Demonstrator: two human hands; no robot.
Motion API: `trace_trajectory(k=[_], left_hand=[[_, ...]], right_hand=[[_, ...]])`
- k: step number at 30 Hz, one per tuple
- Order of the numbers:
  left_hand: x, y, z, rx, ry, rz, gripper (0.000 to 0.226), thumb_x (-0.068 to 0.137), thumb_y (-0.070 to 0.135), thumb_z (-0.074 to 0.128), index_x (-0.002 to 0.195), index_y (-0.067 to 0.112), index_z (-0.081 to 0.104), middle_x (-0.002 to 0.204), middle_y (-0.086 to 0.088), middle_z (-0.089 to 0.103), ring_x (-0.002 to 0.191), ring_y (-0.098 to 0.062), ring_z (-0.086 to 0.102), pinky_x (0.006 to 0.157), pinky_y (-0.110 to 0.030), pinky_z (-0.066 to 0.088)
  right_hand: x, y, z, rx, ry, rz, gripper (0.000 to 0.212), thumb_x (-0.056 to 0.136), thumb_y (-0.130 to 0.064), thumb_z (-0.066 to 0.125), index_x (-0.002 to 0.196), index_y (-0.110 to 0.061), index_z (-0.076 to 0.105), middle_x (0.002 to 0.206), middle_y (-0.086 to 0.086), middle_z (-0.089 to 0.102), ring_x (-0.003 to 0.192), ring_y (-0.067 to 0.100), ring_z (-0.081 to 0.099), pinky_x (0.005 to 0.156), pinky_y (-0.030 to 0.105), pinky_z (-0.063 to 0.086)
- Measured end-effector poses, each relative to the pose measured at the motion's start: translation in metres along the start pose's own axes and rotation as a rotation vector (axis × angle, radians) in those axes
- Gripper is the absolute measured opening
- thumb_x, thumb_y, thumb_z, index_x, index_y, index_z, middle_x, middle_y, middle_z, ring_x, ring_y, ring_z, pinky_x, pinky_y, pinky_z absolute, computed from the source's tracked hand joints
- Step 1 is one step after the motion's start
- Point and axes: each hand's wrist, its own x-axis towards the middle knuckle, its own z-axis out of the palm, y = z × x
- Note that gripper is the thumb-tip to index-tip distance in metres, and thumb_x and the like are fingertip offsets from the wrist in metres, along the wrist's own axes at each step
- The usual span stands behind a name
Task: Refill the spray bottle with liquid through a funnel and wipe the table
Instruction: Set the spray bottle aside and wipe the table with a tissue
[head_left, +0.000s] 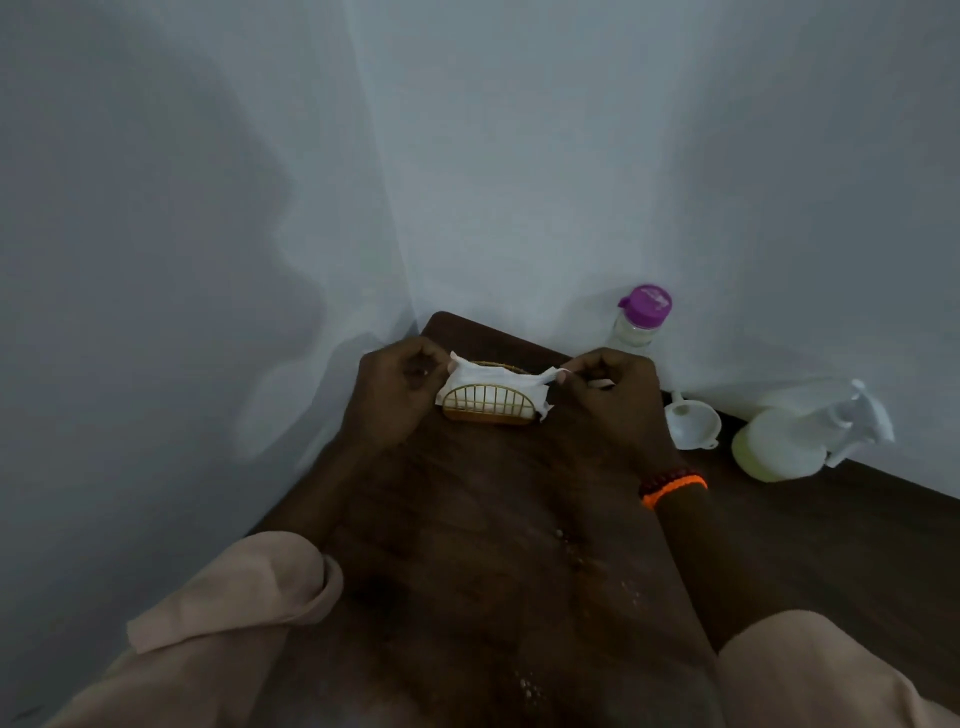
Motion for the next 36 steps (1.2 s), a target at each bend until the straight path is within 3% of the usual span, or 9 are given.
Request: trace_trajectory(k=[4,8,12,18,22,27,30,33,36], left_hand=[[-0.025,0.032,-0.014,-0.096,-0.044,-0.014,0.006,0.091,0.017,0.074,0.09,0.011,0.075,0.093,0.007,0.075,0.091,0.004,0.068,0.078,-0.003,0.049],[-0.08,0.05,-0.011,-0.12,-0.232,-0.089,0.003,0.092,0.025,0.072,0.089,0.024,0.073,0.091,0.013,0.074,0.091,0.0,0.069,0.082,-0.017,0.055],[-0.14,0.064,0.005,-0.18,-0.382,-0.239,0.004,0.091,0.024,0.073,0.088,0.026,0.072,0.089,0.009,0.073,0.082,-0.006,0.071,0.077,-0.032,0.062],[-0.194,0.083,0.016,-0.288,-0.393,-0.255,0.005,0.088,0.019,0.076,0.087,0.023,0.075,0.098,0.009,0.075,0.095,-0.004,0.07,0.083,-0.023,0.055],[-0.202,0.096,0.011,-0.315,-0.598,-0.219,0.006,0.096,0.018,0.067,0.092,0.016,0.071,0.105,0.011,0.076,0.103,0.0,0.069,0.087,-0.018,0.053],[-0.206,0.103,0.008,-0.23,-0.731,-0.091,0.009,0.1,0.023,0.061,0.091,0.025,0.065,0.09,0.008,0.069,0.089,-0.009,0.068,0.081,-0.029,0.056],[-0.208,0.112,0.013,-0.224,-0.739,-0.039,0.009,0.099,0.022,0.062,0.091,0.027,0.065,0.09,0.009,0.069,0.087,-0.01,0.067,0.078,-0.027,0.055],[-0.208,0.119,0.019,-0.223,-0.709,-0.017,0.008,0.099,0.022,0.061,0.093,0.026,0.064,0.09,0.01,0.068,0.086,-0.008,0.067,0.076,-0.024,0.053],[-0.211,0.124,0.02,-0.207,-0.656,0.002,0.009,0.1,0.022,0.059,0.095,0.028,0.064,0.094,0.008,0.067,0.089,-0.01,0.067,0.076,-0.025,0.056]], right_hand=[[-0.032,-0.013,-0.031,0.093,-0.103,0.048,0.008,0.082,-0.006,0.078,0.085,-0.012,0.075,0.082,0.001,0.077,0.078,0.012,0.073,0.073,0.028,0.058],[-0.096,-0.005,-0.06,0.076,-0.295,0.214,0.013,0.085,-0.008,0.076,0.095,-0.015,0.078,0.09,0.002,0.078,0.085,0.018,0.073,0.08,0.035,0.059],[-0.166,0.008,-0.076,0.175,-0.261,0.29,0.006,0.088,-0.011,0.074,0.086,-0.012,0.079,0.086,0.01,0.078,0.082,0.025,0.072,0.077,0.042,0.058],[-0.236,0.021,-0.09,0.282,-0.175,0.415,0.006,0.087,-0.011,0.074,0.085,-0.007,0.078,0.083,0.023,0.075,0.07,0.026,0.067,0.065,0.038,0.054],[-0.254,0.025,-0.101,0.275,-0.226,0.452,0.005,0.086,-0.007,0.074,0.089,-0.009,0.078,0.089,0.014,0.077,0.08,0.024,0.072,0.072,0.035,0.059],[-0.254,0.009,-0.11,-0.049,-0.244,0.235,0.04,0.077,-0.013,0.083,0.113,-0.029,0.073,0.114,-0.011,0.072,0.105,0.0,0.067,0.091,0.025,0.056],[-0.254,-0.008,-0.097,-0.137,-0.363,0.043,0.037,0.075,-0.024,0.084,0.11,-0.026,0.075,0.117,-0.015,0.066,0.109,-0.004,0.062,0.092,0.013,0.049],[-0.258,-0.015,-0.082,-0.047,-0.368,0.108,0.037,0.071,-0.04,0.084,0.1,-0.018,0.076,0.104,-0.005,0.073,0.095,0.005,0.07,0.087,0.029,0.058],[-0.257,-0.014,-0.082,0.049,-0.397,0.109,0.02,0.077,-0.018,0.085,0.094,-0.011,0.077,0.094,0.0,0.077,0.087,0.01,0.074,0.081,0.04,0.062]])
